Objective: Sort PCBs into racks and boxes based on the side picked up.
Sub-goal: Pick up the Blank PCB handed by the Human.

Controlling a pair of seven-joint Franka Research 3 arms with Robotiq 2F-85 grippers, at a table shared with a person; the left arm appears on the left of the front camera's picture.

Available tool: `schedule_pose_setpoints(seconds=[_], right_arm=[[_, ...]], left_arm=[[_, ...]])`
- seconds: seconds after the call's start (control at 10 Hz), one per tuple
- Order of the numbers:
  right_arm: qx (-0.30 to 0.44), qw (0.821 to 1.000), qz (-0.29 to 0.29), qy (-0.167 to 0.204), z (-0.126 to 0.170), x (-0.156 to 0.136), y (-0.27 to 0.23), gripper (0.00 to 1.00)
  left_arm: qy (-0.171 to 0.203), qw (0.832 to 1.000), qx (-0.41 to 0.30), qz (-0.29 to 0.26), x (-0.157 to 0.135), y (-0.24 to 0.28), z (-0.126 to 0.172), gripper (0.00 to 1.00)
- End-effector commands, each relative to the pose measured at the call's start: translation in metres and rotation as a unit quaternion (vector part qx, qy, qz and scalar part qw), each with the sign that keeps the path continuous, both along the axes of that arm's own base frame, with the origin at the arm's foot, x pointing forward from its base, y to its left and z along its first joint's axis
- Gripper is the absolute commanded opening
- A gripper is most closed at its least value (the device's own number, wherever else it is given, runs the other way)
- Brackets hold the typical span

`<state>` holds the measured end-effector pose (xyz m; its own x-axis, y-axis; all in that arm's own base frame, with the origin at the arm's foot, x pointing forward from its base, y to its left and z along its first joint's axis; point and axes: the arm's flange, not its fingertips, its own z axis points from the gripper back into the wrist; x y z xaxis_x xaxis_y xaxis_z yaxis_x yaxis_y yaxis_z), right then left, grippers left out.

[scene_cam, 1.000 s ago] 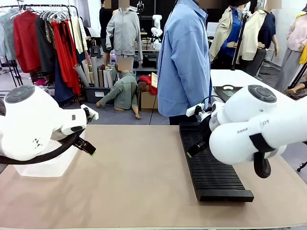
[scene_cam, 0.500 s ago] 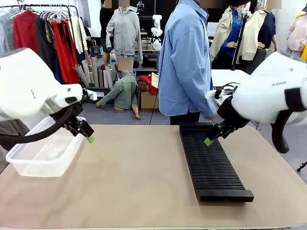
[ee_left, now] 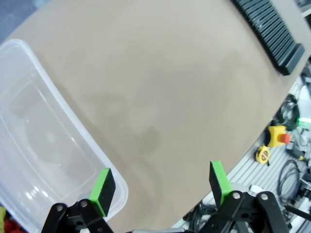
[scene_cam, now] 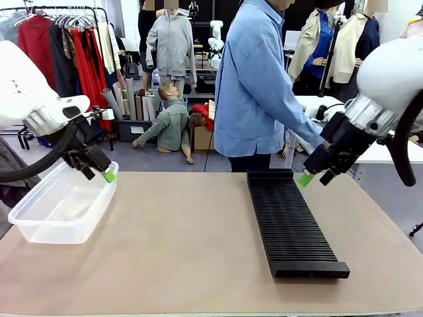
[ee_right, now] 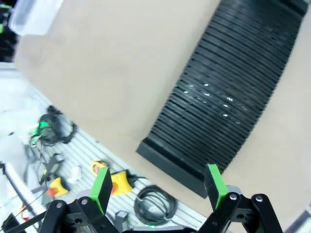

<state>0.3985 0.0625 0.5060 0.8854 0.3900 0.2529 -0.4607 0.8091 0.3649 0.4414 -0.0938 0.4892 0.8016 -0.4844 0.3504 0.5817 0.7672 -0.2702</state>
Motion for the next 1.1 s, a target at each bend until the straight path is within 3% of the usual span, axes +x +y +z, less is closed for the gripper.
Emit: schedule_pose_setpoints(seconds=[0.0, 0.3, 0.5, 1.0], right_arm=[[0.107, 0.994, 0.010, -0.003, 0.007, -0.003, -0.030, 1.00], [0.236, 0.972, -0.001, -0.008, 0.001, -0.013, -0.084, 1.00], [0.326, 0.945, 0.001, -0.003, -0.012, -0.011, -0.118, 1.00], [0.483, 0.875, -0.028, -0.008, -0.051, -0.017, -0.183, 1.00]], left_arm=[[-0.005, 0.998, -0.058, 0.012, 0.003, 0.025, 0.000, 1.00], [-0.026, 0.980, -0.196, 0.040, -0.011, 0.083, 0.012, 1.00], [-0.038, 0.959, -0.268, 0.077, -0.020, 0.123, 0.008, 1.00], [-0.071, 0.925, -0.355, 0.111, -0.059, 0.185, -0.006, 1.00]])
